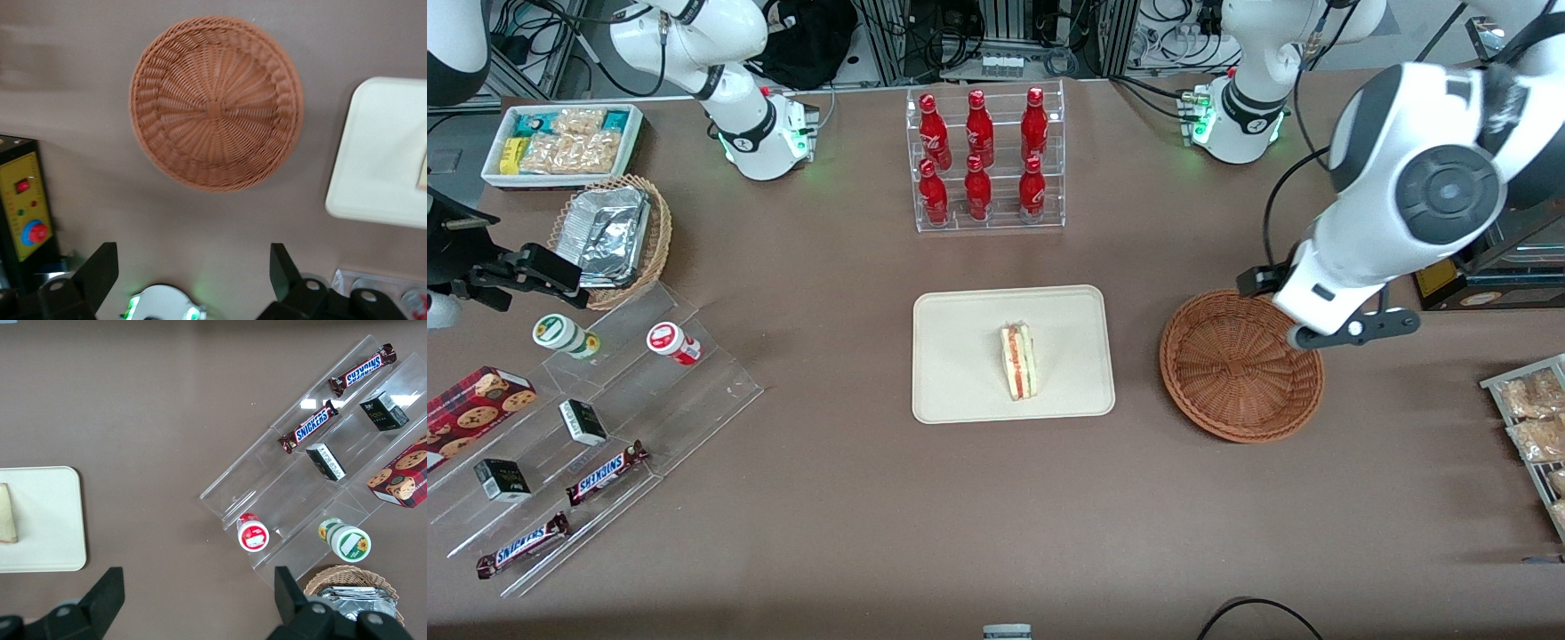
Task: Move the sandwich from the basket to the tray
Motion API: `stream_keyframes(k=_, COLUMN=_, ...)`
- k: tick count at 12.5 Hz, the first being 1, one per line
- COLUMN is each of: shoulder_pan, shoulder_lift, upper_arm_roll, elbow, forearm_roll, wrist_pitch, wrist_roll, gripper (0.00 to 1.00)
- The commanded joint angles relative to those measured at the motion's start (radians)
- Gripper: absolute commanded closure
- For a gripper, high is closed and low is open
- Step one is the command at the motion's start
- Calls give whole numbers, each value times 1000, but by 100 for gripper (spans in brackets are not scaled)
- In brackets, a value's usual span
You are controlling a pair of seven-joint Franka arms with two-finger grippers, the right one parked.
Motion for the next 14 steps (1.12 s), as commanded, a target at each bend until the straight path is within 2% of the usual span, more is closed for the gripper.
stream_keyframes(k=1, shoulder_pan=90, shoulder_lift=-82, upper_arm_roll=-37, elbow=-34, forearm_roll=-17, wrist_pitch=-49, wrist_roll=124, gripper=0)
stream_keyframes(k=6, shoulder_pan=187, shoulder_lift=-159, upper_arm_roll=-37, elbow=-28, forearm_roll=-21, wrist_pitch=-126, wrist_roll=281, gripper=0)
stream_keyframes(k=12, shoulder_pan=224, shoulder_lift=-214, upper_arm_roll=-6, elbow=-29, forearm_roll=-21, wrist_pitch=-129, wrist_roll=284, gripper=0)
stream_keyframes(k=14, shoulder_pan=224, shoulder_lift=-214, upper_arm_roll=-4, elbow=-31, forearm_roll=-51, wrist_pitch=-118, wrist_roll=281, gripper=0)
